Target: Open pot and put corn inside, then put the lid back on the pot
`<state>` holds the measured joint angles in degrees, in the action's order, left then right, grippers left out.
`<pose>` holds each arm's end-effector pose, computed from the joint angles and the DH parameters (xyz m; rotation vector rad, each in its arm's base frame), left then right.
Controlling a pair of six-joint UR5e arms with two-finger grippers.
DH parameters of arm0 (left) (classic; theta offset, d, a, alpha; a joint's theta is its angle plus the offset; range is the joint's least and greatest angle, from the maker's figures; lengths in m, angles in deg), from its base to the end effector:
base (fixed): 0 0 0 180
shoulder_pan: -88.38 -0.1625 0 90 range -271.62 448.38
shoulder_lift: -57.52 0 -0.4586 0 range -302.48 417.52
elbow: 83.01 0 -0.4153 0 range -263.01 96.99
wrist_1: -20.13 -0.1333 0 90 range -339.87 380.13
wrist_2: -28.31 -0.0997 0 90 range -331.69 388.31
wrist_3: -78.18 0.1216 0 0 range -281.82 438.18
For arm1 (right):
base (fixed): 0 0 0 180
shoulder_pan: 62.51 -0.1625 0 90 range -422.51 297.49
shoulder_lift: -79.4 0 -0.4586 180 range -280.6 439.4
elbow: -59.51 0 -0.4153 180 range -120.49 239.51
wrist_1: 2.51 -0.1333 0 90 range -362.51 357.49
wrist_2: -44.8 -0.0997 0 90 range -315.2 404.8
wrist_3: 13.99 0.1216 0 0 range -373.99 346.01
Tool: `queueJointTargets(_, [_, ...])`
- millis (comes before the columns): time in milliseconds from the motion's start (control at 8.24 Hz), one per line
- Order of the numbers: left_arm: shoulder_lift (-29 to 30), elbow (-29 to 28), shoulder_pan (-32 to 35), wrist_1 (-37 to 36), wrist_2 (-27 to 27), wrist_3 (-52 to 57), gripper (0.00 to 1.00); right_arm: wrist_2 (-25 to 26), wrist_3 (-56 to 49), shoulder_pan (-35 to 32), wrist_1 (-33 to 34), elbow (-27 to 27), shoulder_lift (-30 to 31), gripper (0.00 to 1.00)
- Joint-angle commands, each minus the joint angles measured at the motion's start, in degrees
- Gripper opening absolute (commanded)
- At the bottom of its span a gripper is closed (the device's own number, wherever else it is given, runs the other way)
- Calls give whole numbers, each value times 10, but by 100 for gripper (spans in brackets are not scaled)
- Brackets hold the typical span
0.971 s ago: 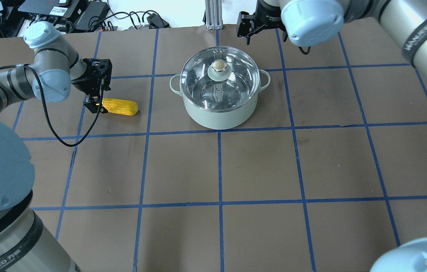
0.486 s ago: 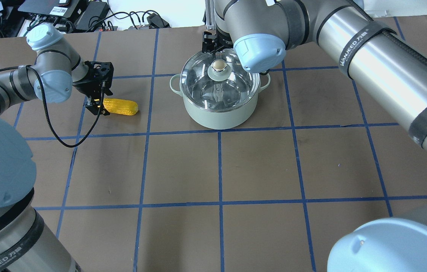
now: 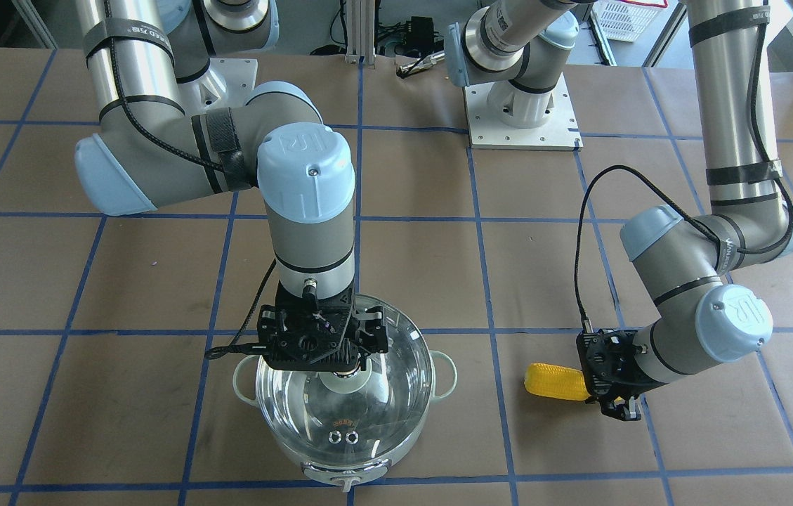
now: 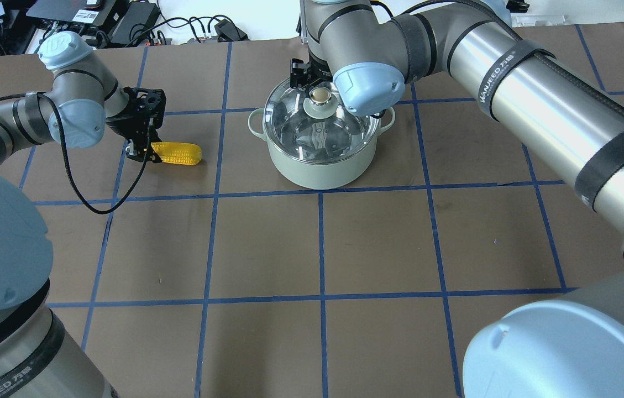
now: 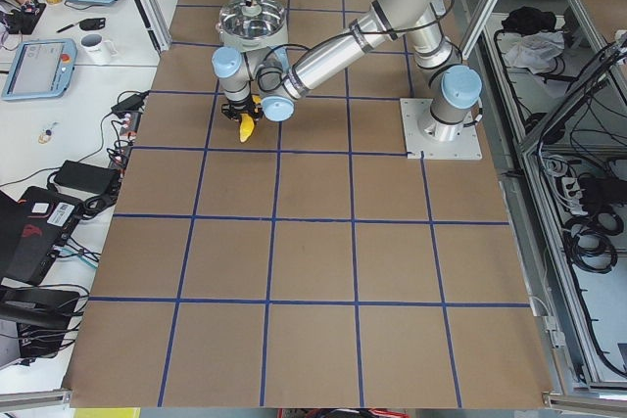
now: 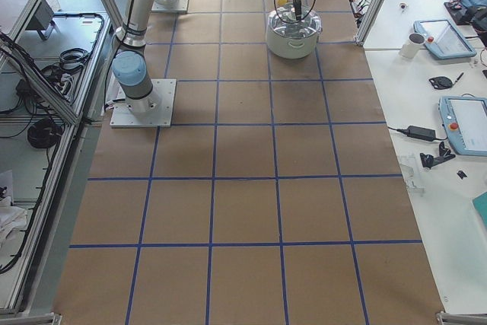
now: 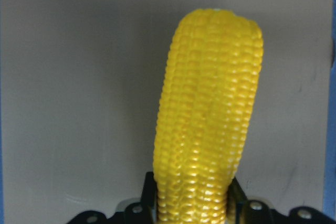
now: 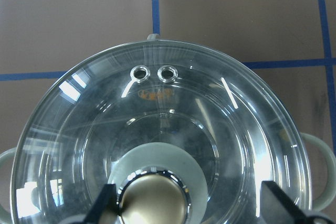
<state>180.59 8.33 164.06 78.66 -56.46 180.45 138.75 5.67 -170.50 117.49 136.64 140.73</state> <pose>0.0298 -0.7006 0.1861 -2.1145 -2.1967 0.0774 0.3492 -0.6710 0.3586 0.0585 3.1004 -0.4001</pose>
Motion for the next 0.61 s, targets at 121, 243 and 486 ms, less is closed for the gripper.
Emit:
queueJointTargets(121, [-51, -2, 14, 3, -36, -1, 0, -5, -7, -9, 15, 3, -9, 86])
queueJointTargets(243, [-66, -5, 18, 15, -41, -4, 0, -4, -16, -11, 16, 6, -9, 77])
queueJointTargets(486, [-107, -5, 17, 35, -44, -12, 0, -5, -16, -12, 15, 7, -9, 62])
